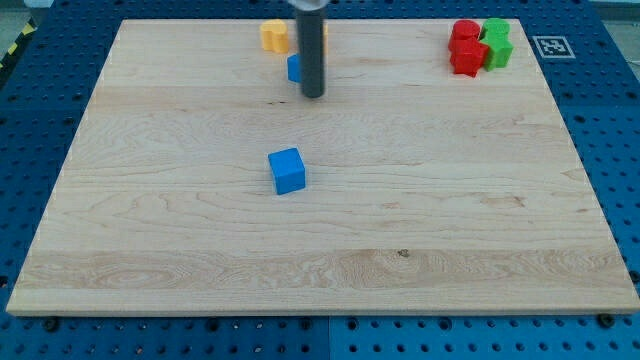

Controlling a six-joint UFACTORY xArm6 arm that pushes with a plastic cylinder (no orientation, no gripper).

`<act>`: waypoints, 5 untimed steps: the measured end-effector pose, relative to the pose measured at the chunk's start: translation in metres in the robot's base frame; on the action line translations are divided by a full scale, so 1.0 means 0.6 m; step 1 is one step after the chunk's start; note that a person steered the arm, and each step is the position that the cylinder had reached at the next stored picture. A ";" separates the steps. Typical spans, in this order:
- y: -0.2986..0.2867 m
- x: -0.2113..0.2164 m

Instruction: Move the blue triangle into the yellow blocks

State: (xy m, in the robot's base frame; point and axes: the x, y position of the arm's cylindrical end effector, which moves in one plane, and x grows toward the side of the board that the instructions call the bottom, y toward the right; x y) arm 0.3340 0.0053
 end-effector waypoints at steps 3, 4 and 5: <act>-0.009 -0.053; 0.010 -0.013; -0.010 0.015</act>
State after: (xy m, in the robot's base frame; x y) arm 0.3429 -0.0006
